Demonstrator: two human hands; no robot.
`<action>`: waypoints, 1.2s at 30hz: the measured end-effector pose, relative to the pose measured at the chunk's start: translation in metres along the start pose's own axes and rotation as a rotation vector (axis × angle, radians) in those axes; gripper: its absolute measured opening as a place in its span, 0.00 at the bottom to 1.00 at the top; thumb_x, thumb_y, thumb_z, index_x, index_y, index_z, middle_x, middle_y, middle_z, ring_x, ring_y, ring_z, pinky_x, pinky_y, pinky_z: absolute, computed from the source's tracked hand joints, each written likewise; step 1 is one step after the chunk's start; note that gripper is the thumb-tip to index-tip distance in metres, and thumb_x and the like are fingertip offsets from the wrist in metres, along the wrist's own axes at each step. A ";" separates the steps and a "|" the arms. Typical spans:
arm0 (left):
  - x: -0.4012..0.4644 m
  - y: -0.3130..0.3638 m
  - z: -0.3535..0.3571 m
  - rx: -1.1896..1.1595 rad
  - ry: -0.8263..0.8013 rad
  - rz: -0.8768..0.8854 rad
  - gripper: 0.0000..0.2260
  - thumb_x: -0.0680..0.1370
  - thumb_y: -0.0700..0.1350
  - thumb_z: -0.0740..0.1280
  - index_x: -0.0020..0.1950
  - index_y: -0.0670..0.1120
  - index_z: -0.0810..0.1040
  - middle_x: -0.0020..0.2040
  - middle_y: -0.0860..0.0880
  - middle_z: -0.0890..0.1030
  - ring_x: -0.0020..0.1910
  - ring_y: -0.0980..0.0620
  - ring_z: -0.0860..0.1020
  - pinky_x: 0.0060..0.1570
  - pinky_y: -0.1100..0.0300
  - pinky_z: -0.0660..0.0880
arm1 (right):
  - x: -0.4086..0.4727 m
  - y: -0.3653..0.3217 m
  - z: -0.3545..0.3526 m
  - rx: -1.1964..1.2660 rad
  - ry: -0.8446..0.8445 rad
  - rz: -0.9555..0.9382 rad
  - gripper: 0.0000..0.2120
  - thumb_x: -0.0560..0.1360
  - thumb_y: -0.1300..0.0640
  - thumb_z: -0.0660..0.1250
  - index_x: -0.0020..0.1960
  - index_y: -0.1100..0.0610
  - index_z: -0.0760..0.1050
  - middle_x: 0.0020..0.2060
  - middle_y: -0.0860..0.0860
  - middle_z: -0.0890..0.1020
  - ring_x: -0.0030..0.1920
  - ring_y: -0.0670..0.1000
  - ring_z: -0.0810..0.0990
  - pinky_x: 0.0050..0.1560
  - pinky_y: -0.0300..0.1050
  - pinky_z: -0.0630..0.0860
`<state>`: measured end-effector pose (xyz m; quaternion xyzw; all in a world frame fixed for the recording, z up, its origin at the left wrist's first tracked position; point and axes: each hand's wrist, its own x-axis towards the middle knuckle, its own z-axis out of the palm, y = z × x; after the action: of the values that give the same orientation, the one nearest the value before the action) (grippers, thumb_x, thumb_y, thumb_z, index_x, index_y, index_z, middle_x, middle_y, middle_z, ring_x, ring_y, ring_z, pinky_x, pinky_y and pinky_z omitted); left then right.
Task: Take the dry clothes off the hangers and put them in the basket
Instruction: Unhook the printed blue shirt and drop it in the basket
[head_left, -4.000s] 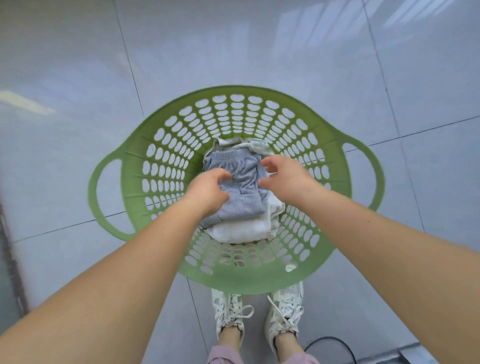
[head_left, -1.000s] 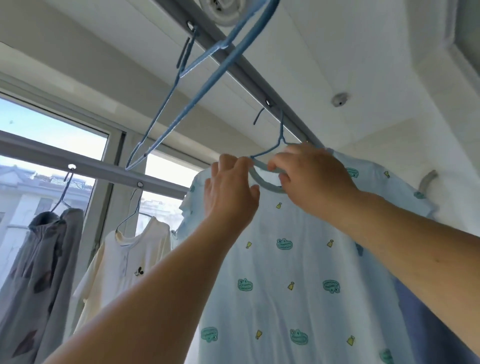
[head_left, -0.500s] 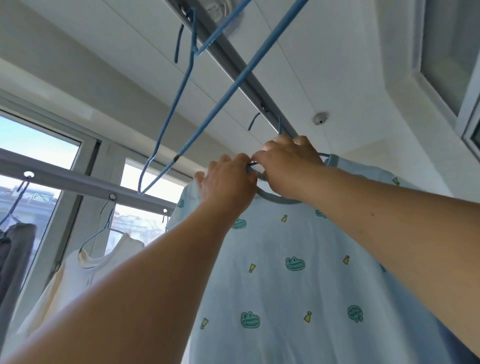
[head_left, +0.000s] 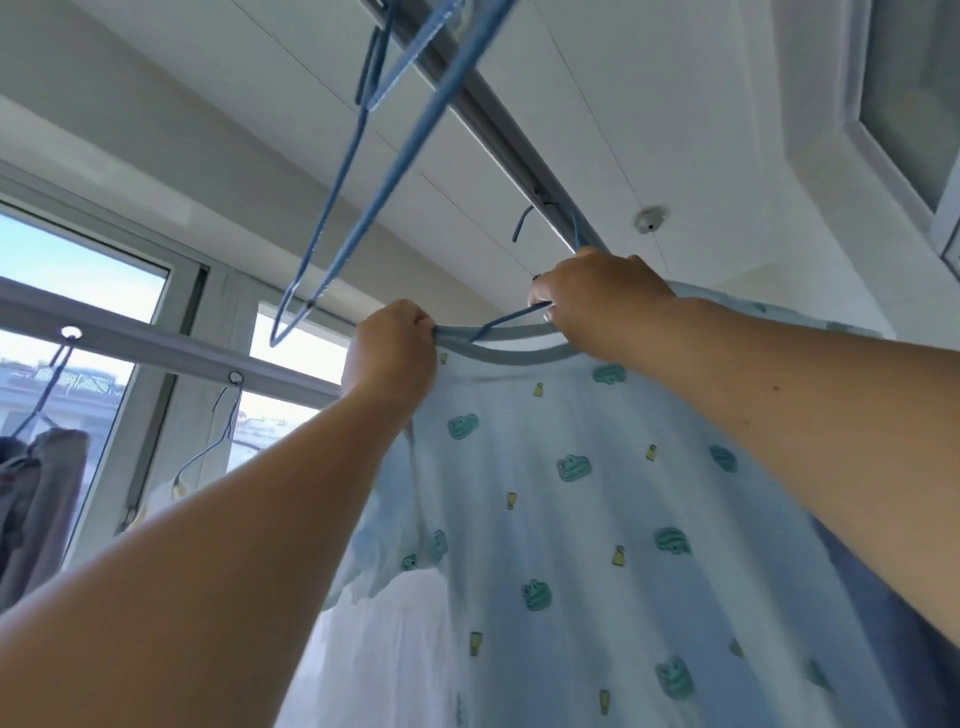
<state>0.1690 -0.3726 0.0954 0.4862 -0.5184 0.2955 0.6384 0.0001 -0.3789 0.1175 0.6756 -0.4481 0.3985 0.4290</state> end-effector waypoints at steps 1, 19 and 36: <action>0.002 -0.006 -0.003 -0.050 0.006 -0.052 0.10 0.79 0.43 0.57 0.49 0.43 0.78 0.45 0.42 0.78 0.44 0.43 0.74 0.42 0.56 0.69 | 0.001 -0.001 -0.001 0.002 -0.007 0.020 0.19 0.78 0.65 0.56 0.63 0.50 0.72 0.60 0.56 0.73 0.65 0.56 0.67 0.58 0.52 0.65; -0.051 -0.027 -0.019 -0.430 -0.294 -0.321 0.10 0.78 0.46 0.61 0.39 0.46 0.77 0.39 0.44 0.77 0.37 0.47 0.74 0.40 0.57 0.71 | -0.016 -0.005 0.001 -0.037 0.041 -0.103 0.18 0.77 0.60 0.57 0.66 0.54 0.67 0.62 0.52 0.72 0.66 0.56 0.66 0.61 0.51 0.66; -0.132 0.002 -0.005 -0.081 -0.853 0.025 0.09 0.79 0.45 0.61 0.50 0.41 0.79 0.48 0.39 0.80 0.40 0.49 0.74 0.41 0.57 0.71 | -0.177 -0.019 0.046 0.609 -0.284 0.002 0.16 0.76 0.59 0.60 0.62 0.50 0.72 0.53 0.45 0.76 0.54 0.47 0.74 0.56 0.40 0.70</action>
<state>0.1313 -0.3510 -0.0295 0.5329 -0.7531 0.0552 0.3818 -0.0241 -0.3708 -0.0646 0.8212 -0.3643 0.4163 0.1401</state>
